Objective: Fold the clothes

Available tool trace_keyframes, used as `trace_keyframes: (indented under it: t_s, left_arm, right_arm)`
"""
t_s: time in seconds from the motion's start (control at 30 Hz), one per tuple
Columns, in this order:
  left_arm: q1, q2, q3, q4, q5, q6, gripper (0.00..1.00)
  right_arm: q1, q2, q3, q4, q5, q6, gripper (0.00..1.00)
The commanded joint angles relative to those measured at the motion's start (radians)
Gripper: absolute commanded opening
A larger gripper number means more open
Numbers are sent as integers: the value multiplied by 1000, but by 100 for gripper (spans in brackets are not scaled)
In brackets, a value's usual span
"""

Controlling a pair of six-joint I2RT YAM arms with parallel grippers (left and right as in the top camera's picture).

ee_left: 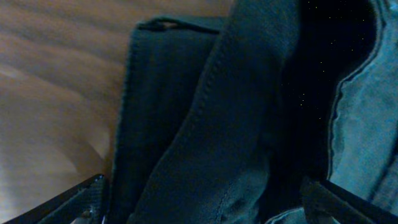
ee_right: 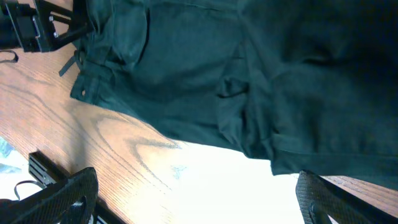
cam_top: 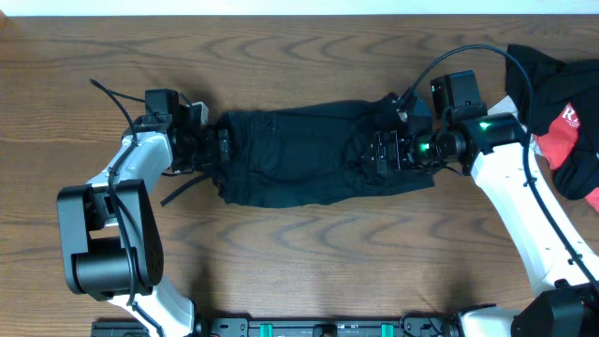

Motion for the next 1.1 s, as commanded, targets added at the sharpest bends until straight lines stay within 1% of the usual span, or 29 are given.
trace_keyframes:
  t_s: [0.0, 0.1, 0.23, 0.4, 0.5, 0.6, 0.73, 1.07]
  left_arm:
    - [-3, 21, -20, -62, 111, 4, 98]
    - [-3, 21, -20, -114, 114, 8, 98]
    - [-3, 21, -20, -162, 114, 45, 98]
    - [-2, 21, -20, -160, 115, 59, 98]
    - [-1, 21, -20, -165, 167, 114, 98]
    - [-2, 21, -20, -165, 170, 115, 98]
    - [-2, 21, -20, -175, 219, 138, 98]
    - [-3, 21, -20, -236, 227, 139, 98]
  right_arm:
    - [-7, -11, 13, 0, 2, -16, 99]
    - [-7, -11, 13, 0, 2, -16, 99]
    - [-7, -11, 13, 0, 3, -16, 99]
    - [-7, -11, 13, 3, 2, -20, 99]
    - [-7, -11, 13, -1, 2, -32, 99]
    - [-7, -11, 13, -2, 2, -34, 99]
    - [-7, -11, 13, -1, 3, -34, 99]
    - [-7, -7, 13, 13, 3, -34, 99]
